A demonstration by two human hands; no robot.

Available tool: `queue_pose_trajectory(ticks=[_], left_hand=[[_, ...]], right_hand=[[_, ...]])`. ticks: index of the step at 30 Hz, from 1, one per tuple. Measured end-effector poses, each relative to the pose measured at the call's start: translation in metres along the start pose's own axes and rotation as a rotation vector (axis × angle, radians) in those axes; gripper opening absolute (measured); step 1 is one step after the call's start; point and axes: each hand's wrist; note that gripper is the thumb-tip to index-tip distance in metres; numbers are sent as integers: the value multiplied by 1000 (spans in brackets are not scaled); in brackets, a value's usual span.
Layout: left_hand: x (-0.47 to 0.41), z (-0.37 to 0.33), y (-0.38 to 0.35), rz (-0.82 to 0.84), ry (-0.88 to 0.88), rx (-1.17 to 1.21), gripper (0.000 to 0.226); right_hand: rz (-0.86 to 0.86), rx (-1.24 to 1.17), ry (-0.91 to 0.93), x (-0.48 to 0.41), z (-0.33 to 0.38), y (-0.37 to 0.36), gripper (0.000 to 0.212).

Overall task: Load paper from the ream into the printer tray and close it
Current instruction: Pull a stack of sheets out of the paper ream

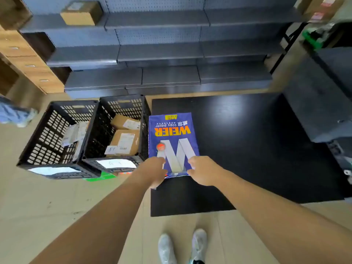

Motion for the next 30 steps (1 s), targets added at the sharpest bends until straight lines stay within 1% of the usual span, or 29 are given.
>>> queue_pose_trajectory(ticks=[3,5,8,11,14,19,21,24,27,30], left_hand=[[-19,6,-23,-14,25,8,35],[-31,10,-38,-31,29,8,33],[-49,12,-53,-72,11,16,36],[-62,10,-61,-86,-23,16,42],[-68,9,-68,-115,-39,9,37],[-69,7,-76,-167,-8,7,34],[-69,6,-77,-183,-2,9,31],[-69,6,-78,-209,4,1,28],[-69,5,-80,-230,10,9,28],[-69,5,-82,-241,14,18,28]], right_hand=[[-25,-22,-52,-19,-14,-17,40],[-55,-57,-96,-31,-23,-29,42],[-139,-37,-111,-52,-32,-46,33],[-221,-13,-110,-63,-33,-55,34],[-262,71,-120,-70,-30,-65,29],[-398,123,-234,-76,-28,-86,30],[-441,116,-288,-79,-25,-90,27],[-450,146,-376,-82,-20,-95,18],[-488,91,-446,-83,-18,-100,15],[-538,-4,-486,-87,-18,-100,18]])
Point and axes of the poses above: each hand's wrist, its own x-axis away from the middle knuckle, its own y-axis out of the back of the hand, z = x × y, and after that the axes turned 10 degrees about -x, right-handed
